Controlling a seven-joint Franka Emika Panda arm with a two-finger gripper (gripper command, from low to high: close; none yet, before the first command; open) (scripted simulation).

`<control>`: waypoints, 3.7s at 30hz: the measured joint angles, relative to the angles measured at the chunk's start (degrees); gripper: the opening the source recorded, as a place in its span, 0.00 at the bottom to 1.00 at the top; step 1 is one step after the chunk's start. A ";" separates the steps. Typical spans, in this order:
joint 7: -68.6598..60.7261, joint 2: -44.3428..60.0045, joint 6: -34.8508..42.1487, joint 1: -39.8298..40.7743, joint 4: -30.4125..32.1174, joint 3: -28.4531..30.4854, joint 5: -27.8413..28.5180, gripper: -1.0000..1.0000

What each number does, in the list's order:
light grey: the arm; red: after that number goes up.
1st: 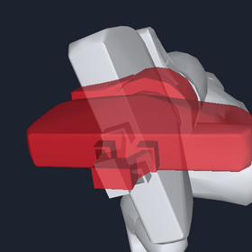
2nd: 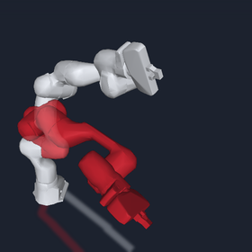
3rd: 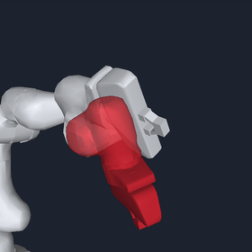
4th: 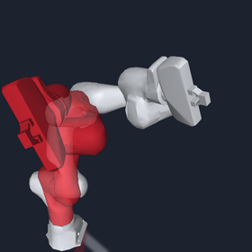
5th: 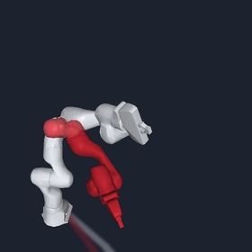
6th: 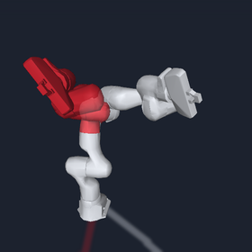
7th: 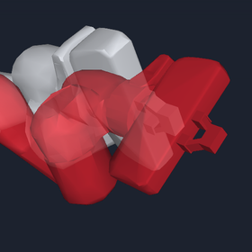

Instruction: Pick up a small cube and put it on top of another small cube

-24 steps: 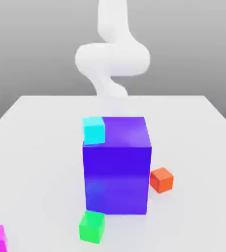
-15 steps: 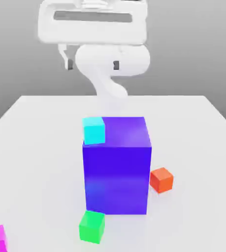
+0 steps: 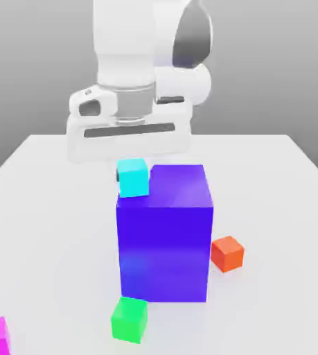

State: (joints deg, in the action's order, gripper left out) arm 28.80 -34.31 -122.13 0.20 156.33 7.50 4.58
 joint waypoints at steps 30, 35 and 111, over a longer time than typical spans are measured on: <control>-71.21 -13.46 7.41 -29.27 5.94 5.47 5.99 0.00; -72.20 -8.90 -2.96 -29.38 11.79 7.27 7.78 1.00; -16.01 43.28 -27.74 -21.54 -13.68 25.03 -13.80 0.00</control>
State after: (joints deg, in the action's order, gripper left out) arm 12.79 8.98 -149.87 -21.34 142.64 32.53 -9.22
